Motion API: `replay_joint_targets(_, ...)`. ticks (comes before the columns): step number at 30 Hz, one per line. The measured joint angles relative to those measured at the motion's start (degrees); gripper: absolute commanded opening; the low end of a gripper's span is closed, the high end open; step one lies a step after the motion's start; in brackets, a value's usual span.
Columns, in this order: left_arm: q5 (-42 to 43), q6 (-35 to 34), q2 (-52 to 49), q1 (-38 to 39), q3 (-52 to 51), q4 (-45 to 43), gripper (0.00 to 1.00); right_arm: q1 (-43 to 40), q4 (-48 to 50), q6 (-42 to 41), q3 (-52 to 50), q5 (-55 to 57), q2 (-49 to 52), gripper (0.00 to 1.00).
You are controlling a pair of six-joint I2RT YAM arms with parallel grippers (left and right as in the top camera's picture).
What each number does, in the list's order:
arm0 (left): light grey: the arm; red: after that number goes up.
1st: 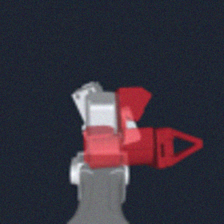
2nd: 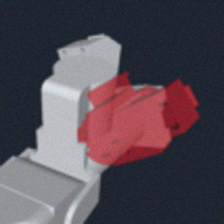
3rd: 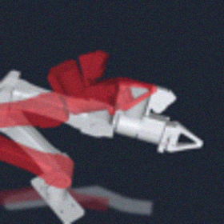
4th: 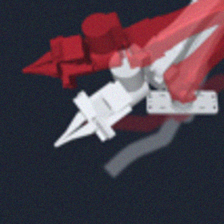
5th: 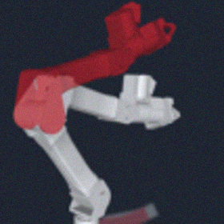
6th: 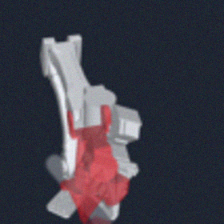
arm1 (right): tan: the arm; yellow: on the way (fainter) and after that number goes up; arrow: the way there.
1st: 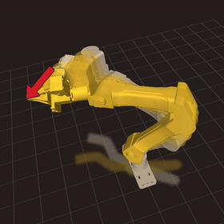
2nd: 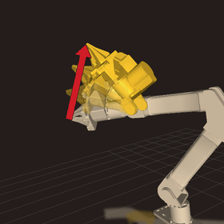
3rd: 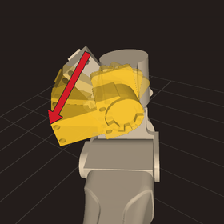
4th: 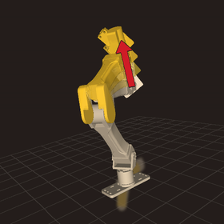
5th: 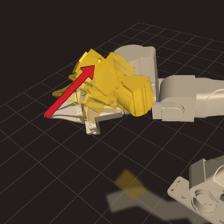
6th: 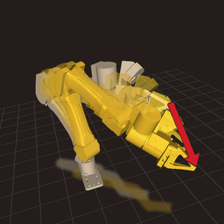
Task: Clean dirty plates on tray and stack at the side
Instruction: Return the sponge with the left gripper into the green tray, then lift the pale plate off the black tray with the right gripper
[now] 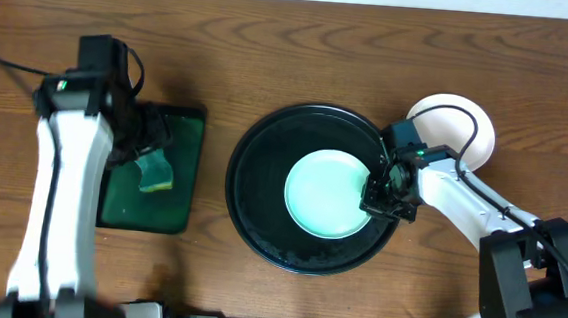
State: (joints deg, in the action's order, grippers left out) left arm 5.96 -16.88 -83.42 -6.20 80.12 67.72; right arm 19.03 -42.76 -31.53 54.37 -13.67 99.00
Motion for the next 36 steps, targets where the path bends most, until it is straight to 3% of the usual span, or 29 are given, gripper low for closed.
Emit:
replay_joint_targets(8,2.3,-0.3,13.1,4.2,0.0,2.3,0.69,2.6,0.8,9.5,3.5,-0.7,-0.5,0.01)
replay_joint_targets(15,2.8,-1.1,15.5,4.9,0.0,5.8,0.68,9.6,1.1,13.4,8.4,0.1,-5.0,0.01)
replay_joint_targets(25,2.4,-1.1,15.8,4.9,0.0,6.4,0.69,12.0,1.1,10.4,9.9,1.7,-6.1,0.01)
replay_joint_targets(34,-8.8,-4.9,15.9,4.9,0.0,7.3,0.69,12.0,2.0,2.9,9.9,-1.4,-6.1,0.01)
replay_joint_targets(35,-10.3,-5.5,15.9,4.9,0.0,7.3,0.78,12.0,2.5,1.7,9.9,-2.5,-6.1,0.01)
replay_joint_targets(36,-10.9,-5.7,15.9,4.9,0.0,7.3,0.78,12.0,2.6,1.1,10.0,-2.9,-6.1,0.01)
